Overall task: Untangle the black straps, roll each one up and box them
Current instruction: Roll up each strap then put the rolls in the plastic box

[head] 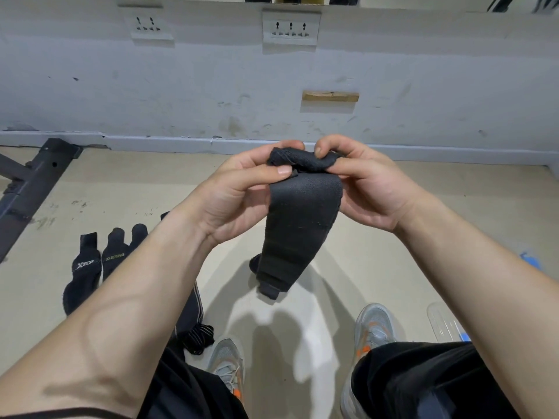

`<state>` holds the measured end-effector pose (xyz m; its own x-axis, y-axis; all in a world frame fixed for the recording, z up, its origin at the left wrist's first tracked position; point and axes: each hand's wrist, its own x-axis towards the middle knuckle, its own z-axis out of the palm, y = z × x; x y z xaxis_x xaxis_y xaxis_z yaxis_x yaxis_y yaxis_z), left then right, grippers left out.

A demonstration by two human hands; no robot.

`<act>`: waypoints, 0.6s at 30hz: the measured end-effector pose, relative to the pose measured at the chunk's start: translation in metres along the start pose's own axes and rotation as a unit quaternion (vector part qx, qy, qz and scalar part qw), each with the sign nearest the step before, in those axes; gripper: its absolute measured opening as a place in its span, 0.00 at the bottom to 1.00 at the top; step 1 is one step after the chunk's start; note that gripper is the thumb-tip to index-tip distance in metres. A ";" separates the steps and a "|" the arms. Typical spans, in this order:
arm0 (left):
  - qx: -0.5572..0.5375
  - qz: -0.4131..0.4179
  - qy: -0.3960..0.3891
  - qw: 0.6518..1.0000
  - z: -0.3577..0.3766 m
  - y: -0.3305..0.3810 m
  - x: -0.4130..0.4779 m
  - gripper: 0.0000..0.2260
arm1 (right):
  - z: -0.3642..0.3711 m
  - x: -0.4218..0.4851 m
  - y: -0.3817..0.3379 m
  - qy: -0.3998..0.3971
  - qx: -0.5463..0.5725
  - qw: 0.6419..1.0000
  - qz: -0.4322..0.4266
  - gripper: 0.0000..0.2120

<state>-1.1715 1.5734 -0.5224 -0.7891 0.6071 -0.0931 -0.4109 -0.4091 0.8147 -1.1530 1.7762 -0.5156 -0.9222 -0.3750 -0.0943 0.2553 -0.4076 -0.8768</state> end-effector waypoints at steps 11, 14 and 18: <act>0.127 -0.074 0.169 0.975 -0.001 -0.006 0.006 0.12 | -0.002 0.004 0.008 0.099 -0.251 0.963 -0.017 0.19; 0.146 -0.050 0.190 0.970 0.000 -0.006 0.007 0.11 | -0.005 0.002 0.003 0.096 -0.252 0.963 -0.003 0.13; 0.206 -0.015 0.208 0.956 0.000 -0.009 0.007 0.12 | -0.005 0.001 0.004 0.090 -0.270 0.959 -0.020 0.06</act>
<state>-1.1739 1.5813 -0.5304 -0.9287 0.2549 -0.2694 -0.2889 -0.0417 0.9564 -1.1542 1.7779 -0.5216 -0.9757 -0.1992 -0.0917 0.0752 0.0890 -0.9932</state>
